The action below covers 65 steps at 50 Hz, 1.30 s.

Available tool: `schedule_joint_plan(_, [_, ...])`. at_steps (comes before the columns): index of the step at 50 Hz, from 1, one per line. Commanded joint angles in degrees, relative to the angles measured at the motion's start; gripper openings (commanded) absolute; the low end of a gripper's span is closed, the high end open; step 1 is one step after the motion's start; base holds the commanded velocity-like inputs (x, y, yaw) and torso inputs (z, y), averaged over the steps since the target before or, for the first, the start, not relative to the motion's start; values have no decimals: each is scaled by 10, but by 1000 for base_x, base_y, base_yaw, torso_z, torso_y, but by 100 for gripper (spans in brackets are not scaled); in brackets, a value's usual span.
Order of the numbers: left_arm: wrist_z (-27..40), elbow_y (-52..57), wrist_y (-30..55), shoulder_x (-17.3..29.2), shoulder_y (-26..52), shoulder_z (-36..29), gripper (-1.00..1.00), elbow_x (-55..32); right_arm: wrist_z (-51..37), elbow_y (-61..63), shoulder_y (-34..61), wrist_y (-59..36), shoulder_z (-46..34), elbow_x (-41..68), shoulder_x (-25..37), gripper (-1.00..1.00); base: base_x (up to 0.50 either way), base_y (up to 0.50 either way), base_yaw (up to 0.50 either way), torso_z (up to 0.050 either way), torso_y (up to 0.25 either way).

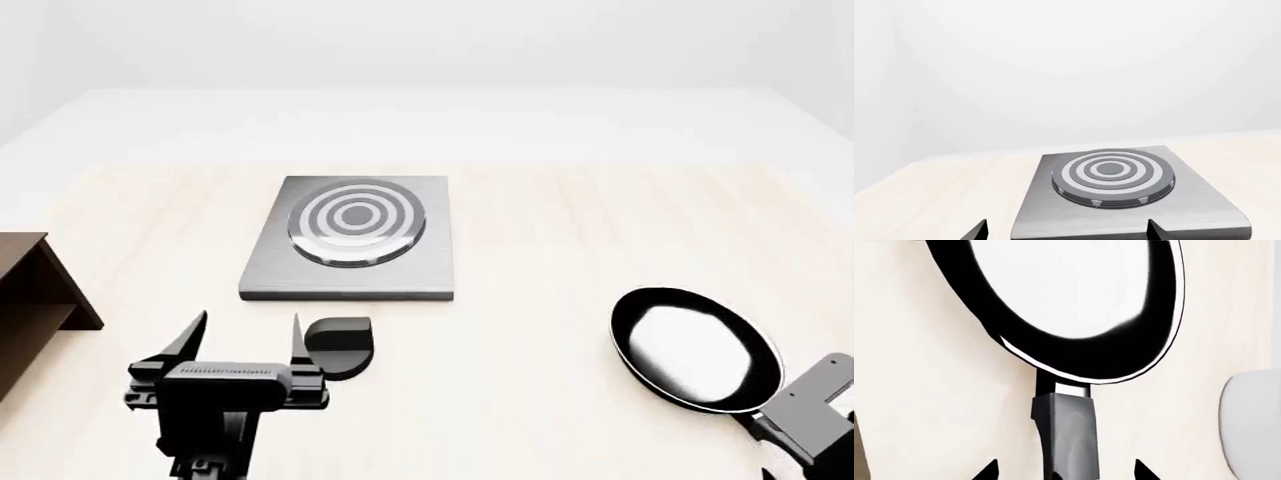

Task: Turn on the stove and put the frying pan on it.

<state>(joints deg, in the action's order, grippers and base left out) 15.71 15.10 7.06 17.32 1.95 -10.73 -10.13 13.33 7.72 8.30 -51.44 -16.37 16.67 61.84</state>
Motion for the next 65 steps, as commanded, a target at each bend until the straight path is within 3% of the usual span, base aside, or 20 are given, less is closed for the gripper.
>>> schedule_joint_plan(1, [2, 1, 0, 2, 0, 0, 100, -3, -12, -35, 11, 22, -14, -15, -18, 100, 0, 0, 4, 0, 0])
schedule_joint_plan(14, [5, -4, -3, 2, 1, -5, 100, -2, -9, -79, 16, 48, -27, -25, -37, 100, 6, -1, 4, -2, 0])
schedule_joint_plan(15, [5, -4, -4, 2, 1, -5, 100, -1, -12, -80, 12, 54, -25, -26, -36, -100, 16, 0, 6, -10, 0])
schedule_joint_plan(27, [7, -5, -5, 4, 0, -6, 100, -3, -15, -50, 12, 41, -9, -17, -24, -100, 1, 0, 0, -1, 0])
schedule_joint_plan(44, [10, 1, -5, 8, 0, -7, 100, -7, -13, 71, 29, -30, 28, -1, 50, -100, 0, 0, 0, 0, 0])
schedule_joint_plan(65, [12, 3, -10, 12, -3, -5, 100, -16, 50, 133, 203, -79, -36, -41, 48, -100, 0, 0, 0, 0, 0])
